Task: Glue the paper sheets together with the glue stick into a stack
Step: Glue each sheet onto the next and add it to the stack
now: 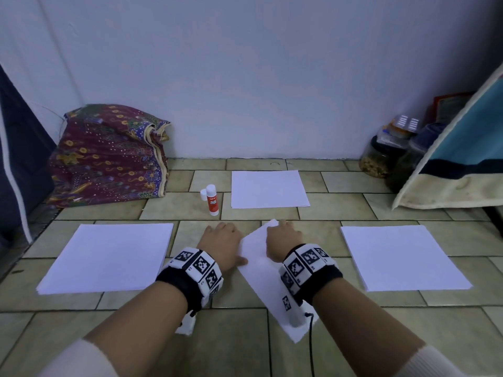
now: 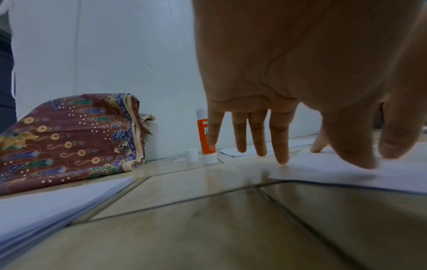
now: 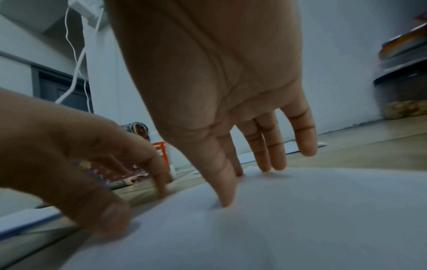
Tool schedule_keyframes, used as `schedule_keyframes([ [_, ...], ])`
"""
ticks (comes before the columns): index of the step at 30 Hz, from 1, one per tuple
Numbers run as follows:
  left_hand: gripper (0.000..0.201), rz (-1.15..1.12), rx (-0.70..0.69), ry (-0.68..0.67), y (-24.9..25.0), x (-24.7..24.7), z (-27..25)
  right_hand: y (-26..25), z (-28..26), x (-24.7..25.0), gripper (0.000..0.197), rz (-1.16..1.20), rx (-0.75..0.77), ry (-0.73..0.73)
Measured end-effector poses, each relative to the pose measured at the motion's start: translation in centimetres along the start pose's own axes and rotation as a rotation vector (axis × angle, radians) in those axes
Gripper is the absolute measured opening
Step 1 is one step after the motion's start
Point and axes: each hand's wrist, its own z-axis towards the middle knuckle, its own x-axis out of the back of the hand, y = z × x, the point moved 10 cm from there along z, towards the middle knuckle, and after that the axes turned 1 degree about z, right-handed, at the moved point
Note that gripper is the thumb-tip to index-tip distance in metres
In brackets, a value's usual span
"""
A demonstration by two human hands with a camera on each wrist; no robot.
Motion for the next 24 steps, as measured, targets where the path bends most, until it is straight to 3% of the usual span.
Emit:
schedule_keyframes([
  [4,0.106,-0.118,-0.064,-0.091,0.7,-2.3,0.0,-3.7,-0.7,-0.9,0.045,0.045,0.149,-0.006],
  [6,0.116,-0.134,-0.045,-0.162,0.3,-3.8,0.2,-5.3,-0.9,-1.5,0.059,0.06,0.205,-0.029],
  [8,0.117,-0.132,-0.021,-0.205,-0.2,-5.0,0.4,-6.2,-1.1,-1.6,0.069,0.088,0.226,-0.033],
  [13,0.11,0.089,-0.04,-0.156,-0.1,-4.5,0.1,-7.3,-1.1,-1.8,0.085,0.149,0.298,-0.089],
  [18,0.115,0.193,-0.009,-0.138,-0.2,-3.6,0.4,-4.9,-0.6,-1.8,0.099,0.089,0.123,-0.069],
  [24,0.119,0.125,-0.013,-0.142,-0.4,-3.7,1.0,-5.3,-0.5,-2.4,0.097,0.096,0.211,-0.098],
])
